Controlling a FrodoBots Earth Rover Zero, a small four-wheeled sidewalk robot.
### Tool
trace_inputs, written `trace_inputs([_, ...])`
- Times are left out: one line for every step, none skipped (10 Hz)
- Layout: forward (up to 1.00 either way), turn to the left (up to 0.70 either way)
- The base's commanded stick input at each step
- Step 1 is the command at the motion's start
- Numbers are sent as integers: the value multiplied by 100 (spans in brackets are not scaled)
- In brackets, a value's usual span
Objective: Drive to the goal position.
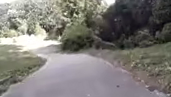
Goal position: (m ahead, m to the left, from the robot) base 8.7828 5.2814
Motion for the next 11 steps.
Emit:
trace_inputs([100, 27])
trace_inputs([100, 0])
trace_inputs([100, 0])
trace_inputs([100, 0])
trace_inputs([100, 0])
trace_inputs([100, 0])
trace_inputs([100, 0])
trace_inputs([100, 0])
trace_inputs([100, 0])
trace_inputs([100, 0])
trace_inputs([100, 0])
